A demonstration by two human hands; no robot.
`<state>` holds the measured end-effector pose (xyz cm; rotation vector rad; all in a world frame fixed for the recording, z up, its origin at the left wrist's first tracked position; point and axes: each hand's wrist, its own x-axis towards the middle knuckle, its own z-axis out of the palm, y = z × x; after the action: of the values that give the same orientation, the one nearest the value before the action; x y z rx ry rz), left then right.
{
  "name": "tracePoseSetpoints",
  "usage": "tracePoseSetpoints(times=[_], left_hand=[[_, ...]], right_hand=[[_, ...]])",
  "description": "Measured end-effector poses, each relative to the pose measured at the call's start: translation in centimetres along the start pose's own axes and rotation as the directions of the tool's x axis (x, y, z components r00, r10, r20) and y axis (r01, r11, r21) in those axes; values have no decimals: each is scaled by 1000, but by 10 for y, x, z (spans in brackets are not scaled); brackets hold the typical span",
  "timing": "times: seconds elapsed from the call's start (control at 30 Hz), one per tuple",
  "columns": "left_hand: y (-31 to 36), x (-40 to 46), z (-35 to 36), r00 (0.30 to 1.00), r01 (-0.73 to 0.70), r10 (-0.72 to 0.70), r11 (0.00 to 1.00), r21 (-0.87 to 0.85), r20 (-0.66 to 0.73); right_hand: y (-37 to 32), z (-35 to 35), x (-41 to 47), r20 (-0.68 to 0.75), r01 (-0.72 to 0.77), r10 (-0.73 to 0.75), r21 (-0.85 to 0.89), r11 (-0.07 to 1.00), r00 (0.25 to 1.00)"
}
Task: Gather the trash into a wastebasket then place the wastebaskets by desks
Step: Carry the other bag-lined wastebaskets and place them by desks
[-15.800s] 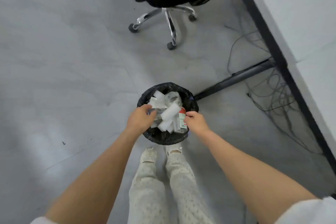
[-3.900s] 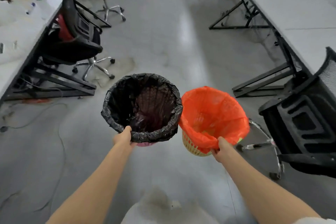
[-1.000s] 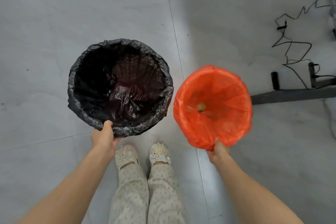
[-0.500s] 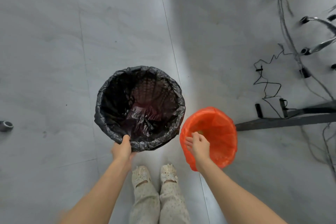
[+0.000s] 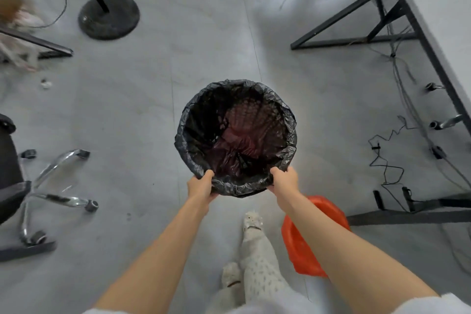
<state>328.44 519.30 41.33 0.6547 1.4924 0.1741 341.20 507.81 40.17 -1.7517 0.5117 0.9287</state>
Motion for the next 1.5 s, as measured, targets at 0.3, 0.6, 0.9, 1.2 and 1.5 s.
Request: tracePoseSetpoints(times=[0.3, 0.6, 0.9, 1.2, 1.5], left_hand=[[200, 57, 57, 988, -101, 79, 980, 170, 132], [418, 137, 126, 937, -341, 346, 881, 328, 44], [642, 279, 197, 951, -310, 293, 886, 346, 100], [871, 359, 318, 930, -366, 334, 841, 398, 149], [1057, 458, 469, 949, -308, 265, 892, 330, 169]], right_hand=[[-179, 50, 68, -121, 127, -154, -208, 970, 981], [-392, 146, 142, -10, 240, -301, -579, 779, 954], [-591, 287, 243, -18, 252, -332, -612, 750, 943], [-793, 380, 335, -30, 235, -298, -541, 808, 954], [-988, 475, 507, -32, 197, -264, -583, 788, 964]])
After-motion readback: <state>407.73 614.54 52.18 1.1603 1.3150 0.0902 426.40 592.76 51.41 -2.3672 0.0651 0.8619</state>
